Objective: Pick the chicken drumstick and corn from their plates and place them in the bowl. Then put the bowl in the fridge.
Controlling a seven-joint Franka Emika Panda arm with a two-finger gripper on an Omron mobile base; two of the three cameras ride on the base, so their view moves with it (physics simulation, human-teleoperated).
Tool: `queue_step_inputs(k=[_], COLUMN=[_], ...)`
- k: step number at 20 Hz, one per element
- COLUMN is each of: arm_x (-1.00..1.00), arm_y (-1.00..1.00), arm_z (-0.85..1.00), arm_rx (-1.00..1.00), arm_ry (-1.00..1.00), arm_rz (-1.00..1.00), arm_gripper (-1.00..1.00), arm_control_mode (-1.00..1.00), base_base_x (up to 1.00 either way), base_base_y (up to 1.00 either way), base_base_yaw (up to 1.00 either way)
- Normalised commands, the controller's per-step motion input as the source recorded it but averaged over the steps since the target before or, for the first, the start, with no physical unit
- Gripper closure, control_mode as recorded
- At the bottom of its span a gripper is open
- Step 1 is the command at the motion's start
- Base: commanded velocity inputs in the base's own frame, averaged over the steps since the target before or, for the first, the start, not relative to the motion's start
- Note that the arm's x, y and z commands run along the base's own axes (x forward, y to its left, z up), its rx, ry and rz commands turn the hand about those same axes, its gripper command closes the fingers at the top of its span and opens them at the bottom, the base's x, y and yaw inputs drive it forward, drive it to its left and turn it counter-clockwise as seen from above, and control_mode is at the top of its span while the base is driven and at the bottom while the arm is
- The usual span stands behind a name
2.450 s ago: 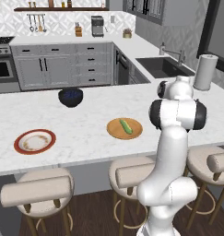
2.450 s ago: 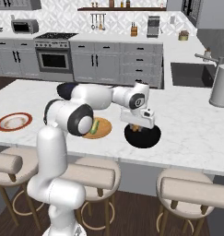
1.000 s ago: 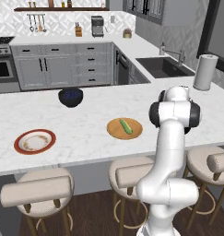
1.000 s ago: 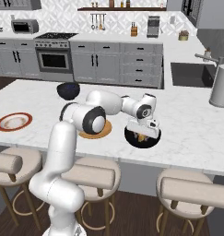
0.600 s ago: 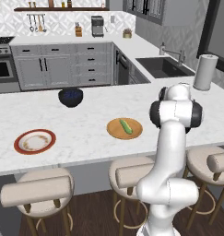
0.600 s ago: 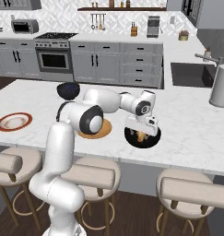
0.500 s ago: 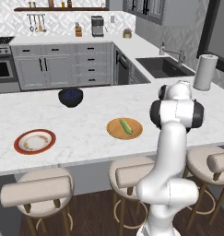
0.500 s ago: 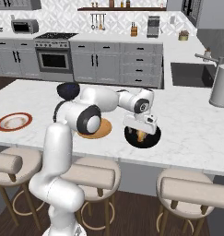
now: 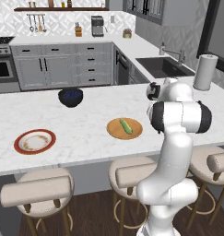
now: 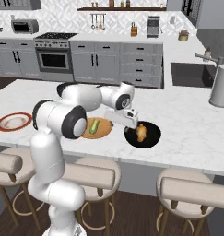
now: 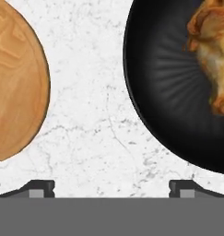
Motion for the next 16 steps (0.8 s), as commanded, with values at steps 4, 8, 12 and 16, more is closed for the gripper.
queue_step_inputs(k=[4,8,12,16], arm_x=[0.05,0.13,0.32,0.56], arm_y=[0.86,0.91,0.66,0.23], arm_z=[0.14,-0.05,-0.02,-0.02], arm_rx=[0.0,-0.04,-0.02,0.0], arm_ry=[-0.04,0.0,0.0,0.0], arm_rz=[0.0,0.0,0.0,0.0], arm_gripper=[-1.0,-1.0,-1.0,-1.0], arm_control_mode=[-1.0,-1.0,-1.0,-1.0], base_base_x=[0.0,0.0,0.0,0.0], base_base_y=[0.0,0.0,0.0,0.0], base_base_yaw=[0.0,0.0,0.0,0.0])
